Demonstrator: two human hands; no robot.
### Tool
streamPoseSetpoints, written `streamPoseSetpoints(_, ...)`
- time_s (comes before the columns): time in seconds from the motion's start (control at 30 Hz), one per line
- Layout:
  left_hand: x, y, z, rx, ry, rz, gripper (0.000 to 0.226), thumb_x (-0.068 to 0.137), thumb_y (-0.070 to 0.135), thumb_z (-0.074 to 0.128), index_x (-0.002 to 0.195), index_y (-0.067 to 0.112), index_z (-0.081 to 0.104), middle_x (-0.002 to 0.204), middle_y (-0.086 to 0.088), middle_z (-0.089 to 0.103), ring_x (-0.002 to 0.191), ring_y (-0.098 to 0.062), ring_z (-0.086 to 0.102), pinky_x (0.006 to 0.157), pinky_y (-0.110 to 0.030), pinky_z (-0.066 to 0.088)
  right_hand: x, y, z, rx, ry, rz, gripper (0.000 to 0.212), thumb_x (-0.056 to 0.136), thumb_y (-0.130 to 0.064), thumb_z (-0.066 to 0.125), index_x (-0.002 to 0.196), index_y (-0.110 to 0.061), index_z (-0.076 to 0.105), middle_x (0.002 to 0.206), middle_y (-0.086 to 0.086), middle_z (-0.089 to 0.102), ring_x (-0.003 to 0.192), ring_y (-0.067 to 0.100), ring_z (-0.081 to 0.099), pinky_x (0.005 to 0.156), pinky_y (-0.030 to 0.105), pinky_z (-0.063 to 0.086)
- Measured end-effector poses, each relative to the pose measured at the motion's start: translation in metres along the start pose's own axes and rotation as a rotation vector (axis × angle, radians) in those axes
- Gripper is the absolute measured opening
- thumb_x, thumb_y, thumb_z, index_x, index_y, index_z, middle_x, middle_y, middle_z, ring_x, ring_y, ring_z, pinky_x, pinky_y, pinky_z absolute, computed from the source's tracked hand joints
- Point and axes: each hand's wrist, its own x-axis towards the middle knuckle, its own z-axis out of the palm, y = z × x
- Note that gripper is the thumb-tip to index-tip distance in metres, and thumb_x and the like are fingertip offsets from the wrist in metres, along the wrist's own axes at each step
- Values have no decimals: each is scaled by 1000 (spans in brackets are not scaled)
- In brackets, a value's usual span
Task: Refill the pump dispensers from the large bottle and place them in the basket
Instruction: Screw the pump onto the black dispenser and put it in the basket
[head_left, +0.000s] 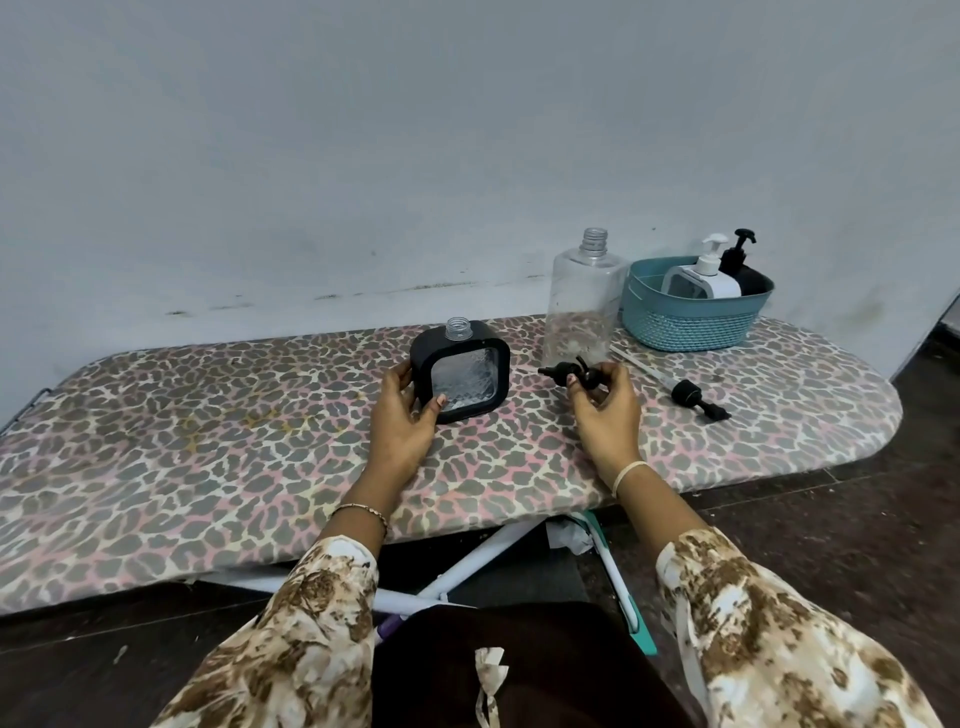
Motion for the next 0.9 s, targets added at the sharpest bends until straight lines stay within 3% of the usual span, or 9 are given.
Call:
streamPoseSetpoints(0.17,1,0,-1,-25,-2,0,59,88,-1,61,140,14,37,147,-7,43,136,-22,41,110,-39,38,7,-25,-1,214,33,43,20,92,-13,62,105,-18,47,99,-5,60,98,18,63,80,22,52)
streamPoseSetpoints(0.33,1,1,-2,-58,8,-6,62,87,-1,64,141,12,37,144,-7,45,132,-20,44,103,-25,38,23,-82,4,411,130,-45,20,91,-12,64,106,-14,52,97,-4,63,89,6,63,78,13,50)
streamPoseSetpoints(0.5,0,0,-3,-74,23,-13,58,85,3,68,136,13,41,139,-6,50,120,-12,48,100,-26,43,35,-131,19,500,76,-195,7,93,-14,61,93,-20,60,94,2,70,92,15,68,89,36,55)
streamPoseSetpoints(0.63,2,-1,-4,-74,36,-24,59,83,6,72,134,13,43,135,-5,53,116,-13,51,97,-25,44,38,-150,37,476,-19,-275,1,93,-14,61,94,-14,61,94,9,72,92,20,70,90,43,55)
streamPoseSetpoints(0.7,3,-2,-3,-73,37,-20,59,82,6,73,132,14,44,134,-5,54,118,-14,53,96,-24,45,41,-152,46,438,-48,-279,9,92,-17,62,98,-11,61,98,12,72,93,21,70,90,45,54)
streamPoseSetpoints(0.9,3,-3,-3,-76,31,-21,60,82,6,72,134,15,43,135,-4,53,116,-12,51,100,-30,47,45,-146,65,336,-115,-280,10,91,-21,63,98,-15,60,96,6,71,91,18,70,88,45,55)
